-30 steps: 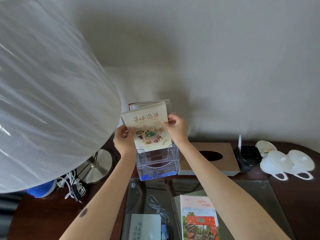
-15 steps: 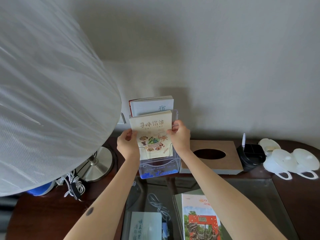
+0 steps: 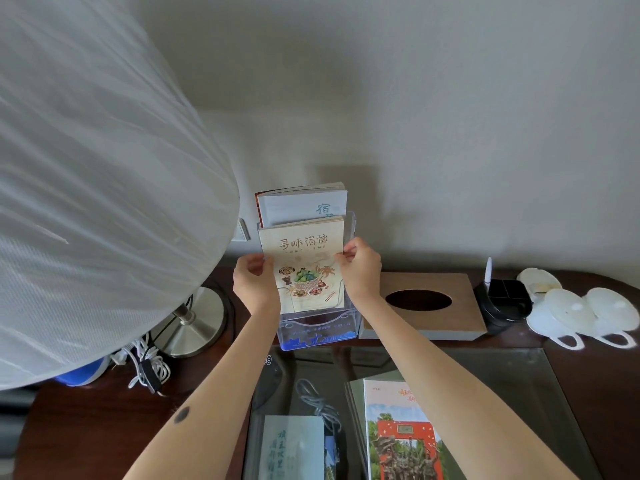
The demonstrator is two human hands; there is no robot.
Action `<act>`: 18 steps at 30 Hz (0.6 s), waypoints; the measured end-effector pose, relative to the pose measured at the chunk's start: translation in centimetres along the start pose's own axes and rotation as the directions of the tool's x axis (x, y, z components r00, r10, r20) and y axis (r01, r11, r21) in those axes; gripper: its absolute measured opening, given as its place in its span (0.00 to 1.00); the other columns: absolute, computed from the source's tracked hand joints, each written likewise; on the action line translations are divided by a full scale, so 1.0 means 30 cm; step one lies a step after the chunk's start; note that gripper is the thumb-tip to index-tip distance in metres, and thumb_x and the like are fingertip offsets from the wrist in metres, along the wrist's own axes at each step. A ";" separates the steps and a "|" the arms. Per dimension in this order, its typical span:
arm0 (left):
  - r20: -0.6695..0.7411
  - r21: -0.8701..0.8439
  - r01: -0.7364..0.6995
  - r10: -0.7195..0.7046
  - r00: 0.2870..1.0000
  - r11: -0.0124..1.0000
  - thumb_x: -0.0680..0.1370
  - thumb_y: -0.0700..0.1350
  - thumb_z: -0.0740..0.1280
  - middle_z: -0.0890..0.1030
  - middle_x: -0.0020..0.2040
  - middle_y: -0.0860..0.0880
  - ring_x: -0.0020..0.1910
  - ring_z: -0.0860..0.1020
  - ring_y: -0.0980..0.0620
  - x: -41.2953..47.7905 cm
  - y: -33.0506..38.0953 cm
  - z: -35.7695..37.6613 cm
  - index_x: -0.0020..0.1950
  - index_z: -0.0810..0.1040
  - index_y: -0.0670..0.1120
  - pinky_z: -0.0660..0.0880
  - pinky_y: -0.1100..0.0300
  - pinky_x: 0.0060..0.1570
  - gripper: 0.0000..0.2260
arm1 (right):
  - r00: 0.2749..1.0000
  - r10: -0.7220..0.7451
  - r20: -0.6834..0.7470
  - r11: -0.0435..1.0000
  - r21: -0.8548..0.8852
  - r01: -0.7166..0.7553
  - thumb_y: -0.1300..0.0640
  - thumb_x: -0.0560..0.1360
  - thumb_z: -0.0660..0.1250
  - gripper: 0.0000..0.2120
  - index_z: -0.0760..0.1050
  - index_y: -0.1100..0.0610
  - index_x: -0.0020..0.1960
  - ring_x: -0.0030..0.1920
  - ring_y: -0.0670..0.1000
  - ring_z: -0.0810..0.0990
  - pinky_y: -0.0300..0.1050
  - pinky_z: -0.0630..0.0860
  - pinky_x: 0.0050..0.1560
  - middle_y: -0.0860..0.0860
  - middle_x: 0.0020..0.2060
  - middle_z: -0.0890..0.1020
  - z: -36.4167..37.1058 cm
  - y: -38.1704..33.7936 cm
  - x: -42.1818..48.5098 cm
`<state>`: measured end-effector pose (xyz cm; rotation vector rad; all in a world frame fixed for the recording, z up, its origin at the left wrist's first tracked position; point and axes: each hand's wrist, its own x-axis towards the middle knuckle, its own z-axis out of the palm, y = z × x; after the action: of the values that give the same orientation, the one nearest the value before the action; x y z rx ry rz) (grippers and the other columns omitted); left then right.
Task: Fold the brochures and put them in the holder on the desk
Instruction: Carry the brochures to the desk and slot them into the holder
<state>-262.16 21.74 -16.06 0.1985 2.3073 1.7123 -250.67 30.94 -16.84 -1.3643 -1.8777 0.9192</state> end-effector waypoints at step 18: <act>0.333 0.218 0.071 -0.142 0.932 0.973 0.79 0.41 0.57 0.79 0.46 0.48 0.37 0.74 0.56 -0.386 -0.253 -0.043 0.55 0.77 0.44 0.68 0.62 0.40 0.10 | 0.973 0.209 -0.101 0.977 -0.027 -0.213 0.60 0.75 0.66 0.10 0.75 0.61 0.55 0.49 0.52 0.79 0.37 0.71 0.46 0.57 0.50 0.81 -0.232 0.232 -0.251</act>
<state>-251.11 15.28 -21.48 0.3739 2.1779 1.2694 -239.42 26.42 -19.41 -1.6268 -1.7079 0.9052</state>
